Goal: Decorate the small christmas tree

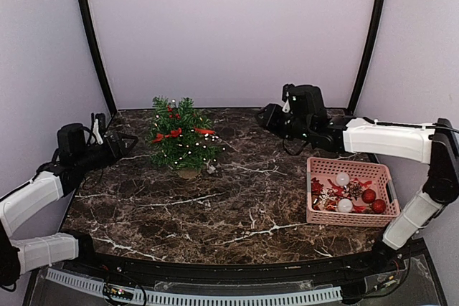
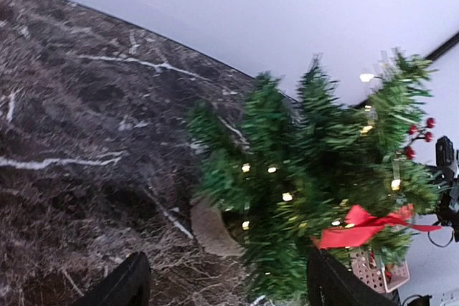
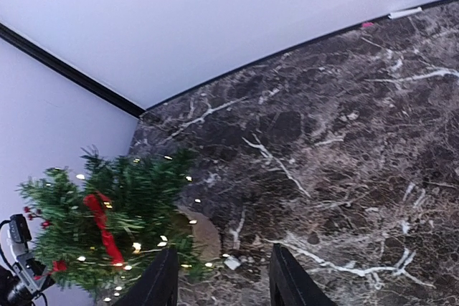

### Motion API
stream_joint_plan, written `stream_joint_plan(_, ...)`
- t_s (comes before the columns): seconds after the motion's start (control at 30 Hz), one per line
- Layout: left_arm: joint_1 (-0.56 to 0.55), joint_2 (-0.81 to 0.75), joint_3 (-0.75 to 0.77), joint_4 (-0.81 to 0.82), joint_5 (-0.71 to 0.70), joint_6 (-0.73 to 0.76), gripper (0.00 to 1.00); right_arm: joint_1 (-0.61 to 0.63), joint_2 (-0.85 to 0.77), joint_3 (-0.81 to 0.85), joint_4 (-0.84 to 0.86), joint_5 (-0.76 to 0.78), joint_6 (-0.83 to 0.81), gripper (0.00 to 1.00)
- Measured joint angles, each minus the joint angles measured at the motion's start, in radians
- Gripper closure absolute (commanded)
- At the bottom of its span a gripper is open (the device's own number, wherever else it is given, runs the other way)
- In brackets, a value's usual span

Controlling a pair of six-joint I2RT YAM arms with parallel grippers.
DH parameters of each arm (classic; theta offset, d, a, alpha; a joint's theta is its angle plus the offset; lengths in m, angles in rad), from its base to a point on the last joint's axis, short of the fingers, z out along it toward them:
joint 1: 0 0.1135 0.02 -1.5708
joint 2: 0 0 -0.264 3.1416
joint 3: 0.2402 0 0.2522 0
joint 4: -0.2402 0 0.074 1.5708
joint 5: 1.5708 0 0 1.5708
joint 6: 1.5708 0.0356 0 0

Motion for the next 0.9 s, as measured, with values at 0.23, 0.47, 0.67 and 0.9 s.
stream_joint_plan(0.23, 0.026, 0.0, -0.213, 0.069, -0.072, -0.188, 0.25, -0.066, 0.172, 0.013, 0.05, -0.14, 0.001, 0.58)
stream_joint_plan(0.47, 0.021, 0.216, -0.234, 0.226, -0.025, -0.235, 0.28, -0.07, 0.459, 0.253, 0.065, -0.311, -0.022, 0.62)
stream_joint_plan(0.67, -0.026, 0.468, -0.158, 0.335, 0.051, -0.223, 0.33, -0.07, 0.655, 0.473, 0.064, -0.445, -0.029, 0.64)
stream_joint_plan(0.9, -0.096, 0.708, -0.041, 0.474, 0.125, -0.225, 0.34, -0.067, 0.775, 0.582, 0.057, -0.574, -0.027, 0.65)
